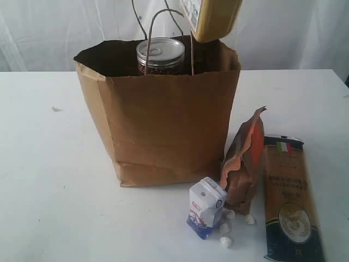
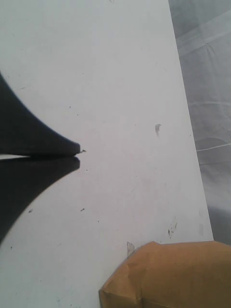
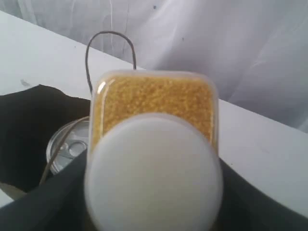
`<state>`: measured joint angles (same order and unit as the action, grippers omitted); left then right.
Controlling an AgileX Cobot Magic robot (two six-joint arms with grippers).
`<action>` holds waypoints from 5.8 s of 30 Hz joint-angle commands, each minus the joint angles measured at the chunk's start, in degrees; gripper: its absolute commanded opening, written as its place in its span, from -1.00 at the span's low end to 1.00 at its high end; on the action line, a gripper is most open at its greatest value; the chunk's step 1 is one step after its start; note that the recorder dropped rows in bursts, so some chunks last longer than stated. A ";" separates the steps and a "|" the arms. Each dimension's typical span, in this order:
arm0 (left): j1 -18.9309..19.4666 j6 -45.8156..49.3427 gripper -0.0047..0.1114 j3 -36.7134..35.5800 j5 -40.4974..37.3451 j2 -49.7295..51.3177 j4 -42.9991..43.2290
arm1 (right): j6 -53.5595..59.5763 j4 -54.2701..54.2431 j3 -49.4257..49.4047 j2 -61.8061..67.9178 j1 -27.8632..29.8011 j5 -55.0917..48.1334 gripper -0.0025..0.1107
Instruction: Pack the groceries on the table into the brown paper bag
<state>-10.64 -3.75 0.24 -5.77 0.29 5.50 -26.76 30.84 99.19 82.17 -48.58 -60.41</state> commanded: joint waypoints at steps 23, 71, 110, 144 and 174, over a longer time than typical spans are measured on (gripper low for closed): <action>0.18 -0.07 -0.92 -0.24 0.17 -0.29 -0.03 | -0.48 -1.00 0.70 8.53 6.20 -1.38 -0.96; 0.18 -0.07 -0.92 -0.24 0.17 -0.29 -0.03 | 9.11 -18.57 0.70 14.92 15.03 -6.68 0.36; 0.18 -0.07 -0.92 -0.24 0.17 -0.29 -0.03 | 16.42 -16.64 -3.40 -17.80 15.03 -9.55 0.10; 0.18 -0.07 -0.92 -0.24 0.17 -0.29 -0.03 | 17.53 -23.49 -63.51 -44.36 15.03 12.31 -0.58; 0.18 -0.07 -0.92 -0.24 0.17 -0.29 -0.03 | 23.78 -23.53 -60.33 6.53 15.03 34.87 -0.39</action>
<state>-10.64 -3.75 0.24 -5.77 0.29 5.50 -3.63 7.36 38.44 87.57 -33.80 -27.01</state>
